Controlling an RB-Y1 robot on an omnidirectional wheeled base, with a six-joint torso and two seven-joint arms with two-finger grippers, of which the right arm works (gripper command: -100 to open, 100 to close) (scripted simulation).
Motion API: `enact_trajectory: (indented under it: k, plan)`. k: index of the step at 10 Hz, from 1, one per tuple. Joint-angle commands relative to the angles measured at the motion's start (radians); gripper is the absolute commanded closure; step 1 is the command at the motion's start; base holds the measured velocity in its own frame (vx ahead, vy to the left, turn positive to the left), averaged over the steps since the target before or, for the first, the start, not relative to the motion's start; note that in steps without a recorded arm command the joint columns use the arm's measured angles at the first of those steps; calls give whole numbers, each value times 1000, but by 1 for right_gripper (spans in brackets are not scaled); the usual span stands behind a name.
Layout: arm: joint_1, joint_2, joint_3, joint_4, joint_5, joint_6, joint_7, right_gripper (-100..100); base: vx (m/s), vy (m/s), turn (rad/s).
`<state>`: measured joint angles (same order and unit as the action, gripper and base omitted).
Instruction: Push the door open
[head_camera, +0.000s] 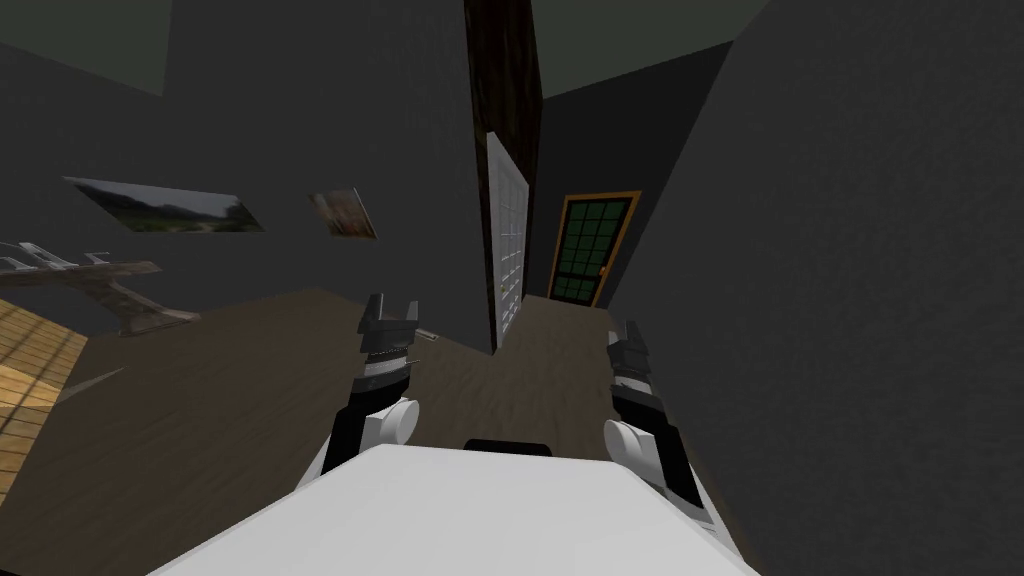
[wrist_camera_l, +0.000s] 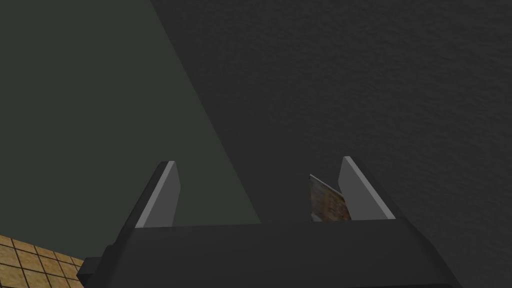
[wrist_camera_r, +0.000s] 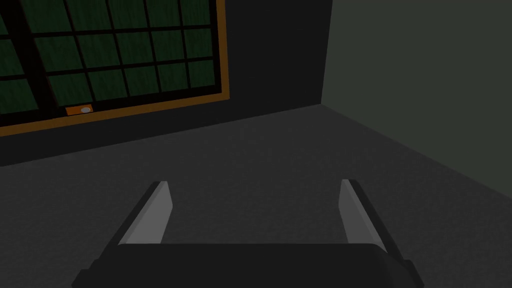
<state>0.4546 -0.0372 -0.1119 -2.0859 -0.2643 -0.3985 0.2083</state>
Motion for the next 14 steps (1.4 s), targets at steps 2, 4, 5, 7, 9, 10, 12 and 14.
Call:
enact_trajectory:
  k: [2,4,5,7,9,10,12,14]
  plan:
    - [-10,-7,-10,25,-48,42,20,-100,83,-17,101]
    - [-15,-13,-18,48,-86,71,34,-100,91,-36,92]
    - [-18,-16,-22,59,-104,85,40,-100,89,-17,108]
    - [-23,-23,-29,81,-142,113,54,-100,87,-21,101]
    - [-29,-28,-38,107,-185,146,70,-100,82,-28,113]
    - [-32,-31,-43,119,-207,163,78,-100,89,-25,125]
    - [-38,-37,-52,145,-251,196,94,-100,102,-34,119]
    - [-44,-42,-61,171,-294,229,110,-100,93,-42,119]
